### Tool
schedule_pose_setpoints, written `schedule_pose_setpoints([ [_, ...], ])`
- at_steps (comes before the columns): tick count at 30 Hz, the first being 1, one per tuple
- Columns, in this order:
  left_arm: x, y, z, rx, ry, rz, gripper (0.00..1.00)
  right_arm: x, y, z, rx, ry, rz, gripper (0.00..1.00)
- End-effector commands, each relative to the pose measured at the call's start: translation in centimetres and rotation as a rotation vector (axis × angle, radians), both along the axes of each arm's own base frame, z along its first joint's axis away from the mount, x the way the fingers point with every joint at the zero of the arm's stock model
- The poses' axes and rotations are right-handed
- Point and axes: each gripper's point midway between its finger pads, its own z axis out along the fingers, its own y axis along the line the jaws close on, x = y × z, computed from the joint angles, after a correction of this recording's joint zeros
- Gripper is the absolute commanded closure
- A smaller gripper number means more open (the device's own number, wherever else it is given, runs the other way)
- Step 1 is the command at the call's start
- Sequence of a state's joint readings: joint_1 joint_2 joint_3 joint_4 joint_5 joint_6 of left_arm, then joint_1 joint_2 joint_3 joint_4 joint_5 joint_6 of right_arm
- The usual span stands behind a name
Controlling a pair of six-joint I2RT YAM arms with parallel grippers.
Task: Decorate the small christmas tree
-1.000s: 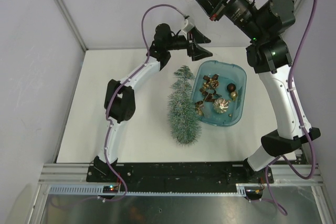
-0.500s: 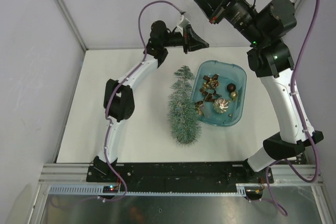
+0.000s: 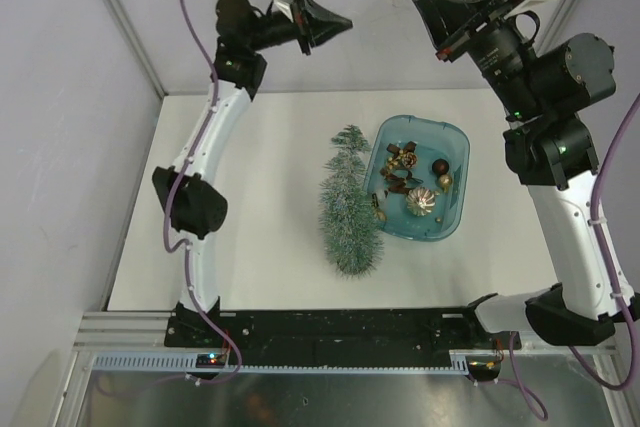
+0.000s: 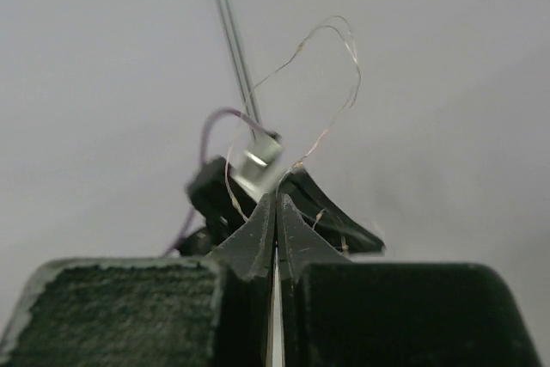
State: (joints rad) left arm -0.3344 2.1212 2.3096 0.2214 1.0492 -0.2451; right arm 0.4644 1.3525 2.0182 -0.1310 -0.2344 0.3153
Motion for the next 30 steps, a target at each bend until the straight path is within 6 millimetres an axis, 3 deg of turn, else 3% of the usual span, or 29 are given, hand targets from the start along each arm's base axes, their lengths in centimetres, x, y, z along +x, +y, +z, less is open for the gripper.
schedule_pose_setpoints([
  [1,-8.0,2.5,12.6,-0.093,-0.374,0.036,1.0,0.0,-1.5,-0.1,0.029,-0.026,-0.069,1.0],
  [10,-14.6,7.0,22.2,-0.19,-0.76,0.226,1.0,-0.7,-2.7,-1.6,0.067,0.011,-0.097,1.0],
  [12,-15.6,8.1,23.2,-0.195,-0.795,0.258,1.0,-0.8,-2.9,-1.7,0.072,0.02,-0.102,1.0],
  [16,-16.1,9.4,22.5,-0.151,-0.792,0.301,1.0,-0.8,-3.1,-2.0,0.079,0.041,-0.105,1.0],
  [19,-15.0,10.2,20.3,-0.093,-0.735,0.346,1.0,-0.4,-2.9,-2.2,0.076,0.058,-0.101,1.0],
  [21,-13.9,10.8,17.7,-0.046,-0.677,0.385,1.0,0.1,-2.4,-2.5,0.068,0.074,-0.09,1.0],
  [25,-12.0,12.6,9.4,0.092,-0.567,0.474,1.0,1.5,-1.0,-3.7,0.033,0.127,-0.06,1.0],
  [28,-12.0,14.2,2.2,0.205,-0.521,0.528,1.0,2.9,0.2,-5.4,0.0,0.175,-0.038,1.0],
  [30,-12.2,15.1,-1.1,0.247,-0.482,0.554,1.0,3.7,0.7,-6.5,-0.018,0.2,-0.036,1.0],
])
